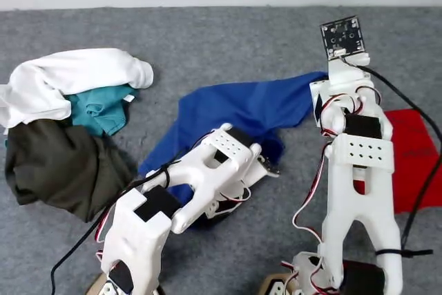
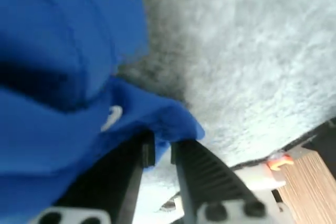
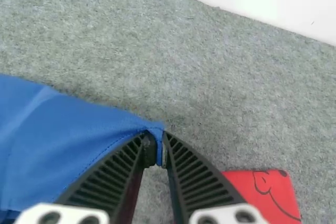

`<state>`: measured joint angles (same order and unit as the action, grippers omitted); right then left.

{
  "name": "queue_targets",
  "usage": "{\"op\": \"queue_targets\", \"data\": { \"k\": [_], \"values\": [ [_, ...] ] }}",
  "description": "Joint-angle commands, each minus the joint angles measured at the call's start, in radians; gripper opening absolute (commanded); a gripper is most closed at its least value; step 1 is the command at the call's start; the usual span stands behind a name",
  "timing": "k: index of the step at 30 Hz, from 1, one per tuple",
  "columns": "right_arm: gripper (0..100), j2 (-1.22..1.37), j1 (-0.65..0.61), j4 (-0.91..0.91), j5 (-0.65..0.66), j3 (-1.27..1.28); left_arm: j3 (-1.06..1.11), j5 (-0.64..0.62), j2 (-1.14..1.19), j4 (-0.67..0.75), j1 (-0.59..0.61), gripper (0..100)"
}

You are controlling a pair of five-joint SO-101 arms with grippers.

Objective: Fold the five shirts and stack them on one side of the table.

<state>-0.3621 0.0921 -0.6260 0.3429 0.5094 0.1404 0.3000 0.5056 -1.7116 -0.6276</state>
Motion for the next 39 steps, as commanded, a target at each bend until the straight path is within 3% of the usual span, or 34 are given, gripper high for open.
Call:
{"op": "queue_targets", "data": {
  "k": [1,7,17,24,31,34,39],
  "values": [
    [0.9,-0.044,0.008,0.019,-0.005,-0.006,-0.036,0.003,-0.005,-0.032,-0.005,2],
    [0.9,-0.042,0.008,0.019,-0.005,-0.006,-0.041,0.032,-0.101,-0.044,0.031,1],
    [0.9,-0.041,0.01,0.019,-0.008,-0.006,-0.074,0.032,-0.62,-0.043,0.416,1],
    [0.9,-0.041,0.015,0.019,-0.035,-0.008,-0.074,0.032,-0.884,-0.043,0.531,1],
    [0.9,-0.058,0.024,0.012,-0.097,-0.015,-0.048,0.032,-0.947,-0.04,0.597,1],
    [0.9,-0.087,0.056,0.021,-0.181,-0.06,-0.056,0.032,-0.947,-0.035,0.644,1],
    [0.9,-0.114,0.067,0.018,-0.212,-0.229,-0.056,0.028,-0.948,0.084,0.76,1]
  ]
}}
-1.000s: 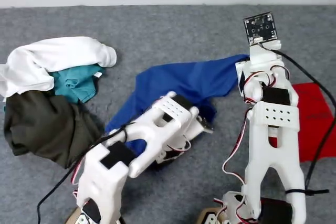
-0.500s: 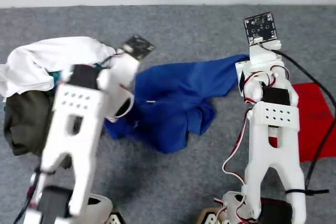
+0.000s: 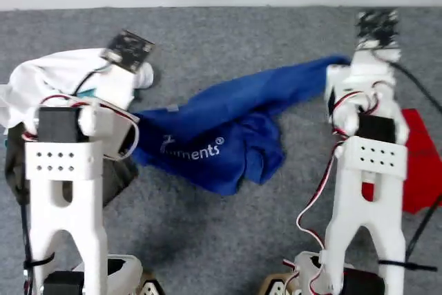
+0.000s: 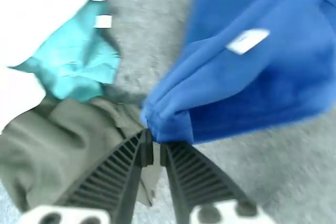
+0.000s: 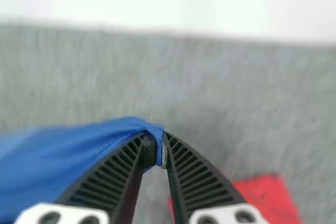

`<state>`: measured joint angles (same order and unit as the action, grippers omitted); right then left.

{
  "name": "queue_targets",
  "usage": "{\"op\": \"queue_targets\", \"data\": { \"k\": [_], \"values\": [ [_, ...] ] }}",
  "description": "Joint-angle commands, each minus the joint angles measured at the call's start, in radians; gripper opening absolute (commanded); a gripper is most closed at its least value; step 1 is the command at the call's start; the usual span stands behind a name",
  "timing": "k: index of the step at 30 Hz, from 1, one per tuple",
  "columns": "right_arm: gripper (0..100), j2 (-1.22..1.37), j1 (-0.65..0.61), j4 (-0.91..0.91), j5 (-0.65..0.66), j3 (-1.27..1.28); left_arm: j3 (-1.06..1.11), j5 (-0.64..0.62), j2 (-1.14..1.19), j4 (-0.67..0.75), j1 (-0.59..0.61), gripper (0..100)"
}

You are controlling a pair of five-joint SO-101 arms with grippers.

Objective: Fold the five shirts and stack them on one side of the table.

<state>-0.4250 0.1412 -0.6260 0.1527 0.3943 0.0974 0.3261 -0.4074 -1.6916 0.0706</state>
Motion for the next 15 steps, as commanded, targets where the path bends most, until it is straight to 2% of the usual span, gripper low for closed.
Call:
{"op": "queue_targets", "data": {
  "k": [1,8,12,15],
  "values": [
    [0.9,-0.056,0.018,0.018,-0.023,-0.137,-0.013,0.002,-0.035,0.101,0.081,1],
    [0.9,-0.074,0.025,-0.038,-0.023,-0.377,-0.013,0.0,-0.035,0.427,0.129,1],
    [0.9,-0.104,0.025,-0.124,-0.023,-0.525,-0.013,0.0,-0.035,0.543,0.126,1],
    [0.9,-0.142,0.022,-0.196,0.021,-0.608,-0.012,0.0,-0.035,0.563,0.124,1]
  ]
}}
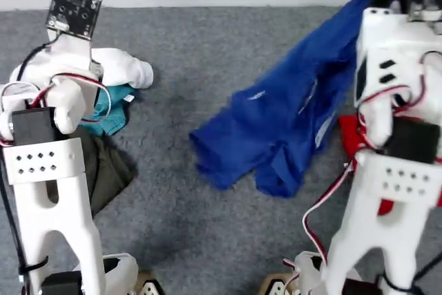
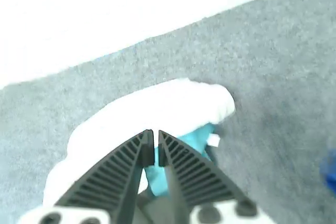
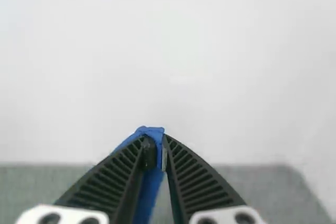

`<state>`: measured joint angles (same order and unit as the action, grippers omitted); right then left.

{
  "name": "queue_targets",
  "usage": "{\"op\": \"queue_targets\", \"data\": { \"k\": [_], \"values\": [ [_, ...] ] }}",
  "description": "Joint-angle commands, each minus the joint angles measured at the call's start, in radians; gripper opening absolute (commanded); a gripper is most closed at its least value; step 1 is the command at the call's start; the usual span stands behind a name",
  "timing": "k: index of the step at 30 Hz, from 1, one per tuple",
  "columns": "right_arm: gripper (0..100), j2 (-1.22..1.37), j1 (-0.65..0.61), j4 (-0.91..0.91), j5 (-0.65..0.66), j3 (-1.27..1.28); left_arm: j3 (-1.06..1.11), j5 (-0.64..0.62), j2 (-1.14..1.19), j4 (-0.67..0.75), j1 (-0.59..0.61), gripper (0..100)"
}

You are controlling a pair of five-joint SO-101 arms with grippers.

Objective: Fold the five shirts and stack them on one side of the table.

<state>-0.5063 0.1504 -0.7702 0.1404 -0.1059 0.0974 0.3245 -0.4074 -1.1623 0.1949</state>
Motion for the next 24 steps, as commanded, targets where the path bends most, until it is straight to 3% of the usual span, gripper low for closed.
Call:
{"op": "queue_targets", "data": {
  "k": [1,4,8,14,17,20,24],
  "values": [
    [0.9,-0.073,0.01,-0.077,0.049,-0.117,-0.005,0.0,-0.035,0.029,0.0,1],
    [0.9,-0.094,0.01,-0.147,0.071,-0.1,0.005,-0.028,-0.034,-0.058,-0.063,1],
    [0.9,-0.113,0.016,-0.217,0.074,-0.012,0.107,-0.104,-0.026,-0.11,-0.259,2],
    [0.9,-0.173,0.053,-0.288,0.129,0.245,0.378,-0.178,-0.025,0.121,-0.428,2],
    [0.9,-0.216,0.096,-0.255,0.135,0.408,0.452,-0.23,0.012,0.253,-0.471,8],
    [0.9,-0.262,0.137,-0.185,0.135,0.565,0.432,-0.328,0.137,0.318,-0.506,16],
    [0.9,-0.285,0.153,-0.148,0.135,0.695,0.242,-0.353,0.371,0.325,-0.574,17]
  ]
}}
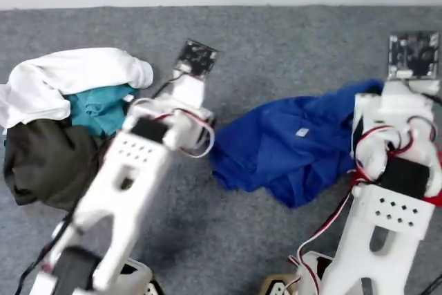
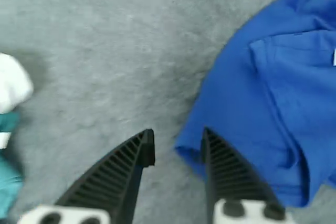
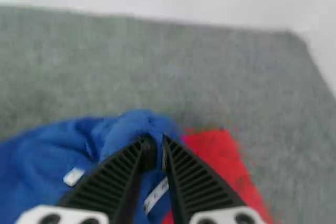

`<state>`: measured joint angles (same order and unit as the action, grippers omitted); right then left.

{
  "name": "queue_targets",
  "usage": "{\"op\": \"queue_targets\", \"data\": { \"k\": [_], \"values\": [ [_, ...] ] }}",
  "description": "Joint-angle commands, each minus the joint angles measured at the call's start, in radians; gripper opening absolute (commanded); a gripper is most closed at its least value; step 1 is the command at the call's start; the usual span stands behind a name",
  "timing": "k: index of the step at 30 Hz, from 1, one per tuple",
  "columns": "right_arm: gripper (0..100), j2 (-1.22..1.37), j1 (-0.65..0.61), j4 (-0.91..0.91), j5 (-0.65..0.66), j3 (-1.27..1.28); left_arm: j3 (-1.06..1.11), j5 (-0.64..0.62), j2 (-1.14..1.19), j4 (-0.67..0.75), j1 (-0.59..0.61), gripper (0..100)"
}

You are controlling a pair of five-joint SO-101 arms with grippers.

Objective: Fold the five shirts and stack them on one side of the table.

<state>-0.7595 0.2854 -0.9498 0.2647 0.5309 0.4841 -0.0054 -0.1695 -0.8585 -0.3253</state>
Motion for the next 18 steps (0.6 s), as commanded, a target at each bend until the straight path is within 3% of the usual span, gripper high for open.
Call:
{"op": "queue_targets", "data": {
  "k": [1,4,13,18],
  "values": [
    [0.9,-0.031,0.016,0.033,0.011,0.081,-0.213,-0.023,0.198,0.015,-0.069,17],
    [0.9,-0.031,0.015,0.033,0.011,0.13,-0.447,-0.023,0.407,-0.075,-0.107,17],
    [0.9,-0.031,0.018,0.035,0.012,0.206,-1.362,-0.025,0.951,-0.557,-0.135,17],
    [0.9,-0.031,0.019,0.054,0.064,0.25,-1.804,-0.025,1.214,-0.672,-0.184,17]
  ]
}}
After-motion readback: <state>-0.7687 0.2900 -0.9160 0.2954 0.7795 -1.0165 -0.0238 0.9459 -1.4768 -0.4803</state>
